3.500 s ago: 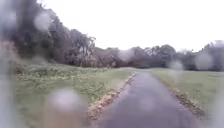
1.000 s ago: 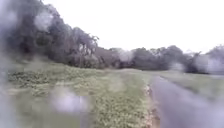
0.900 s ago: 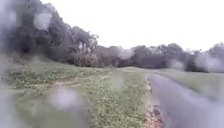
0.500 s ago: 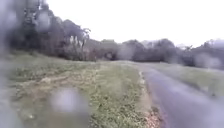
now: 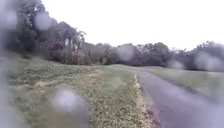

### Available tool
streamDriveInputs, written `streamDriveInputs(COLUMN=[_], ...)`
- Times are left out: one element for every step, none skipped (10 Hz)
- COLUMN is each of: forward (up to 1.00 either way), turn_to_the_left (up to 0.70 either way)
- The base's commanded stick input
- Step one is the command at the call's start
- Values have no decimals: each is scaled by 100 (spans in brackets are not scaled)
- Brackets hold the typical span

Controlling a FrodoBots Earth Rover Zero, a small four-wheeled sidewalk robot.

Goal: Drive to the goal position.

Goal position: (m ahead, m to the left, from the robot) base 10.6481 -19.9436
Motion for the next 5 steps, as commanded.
streamDriveInputs(forward=[0,0,0,0,0], turn_to_the_left=[-85,-85,-85,-85,-85])
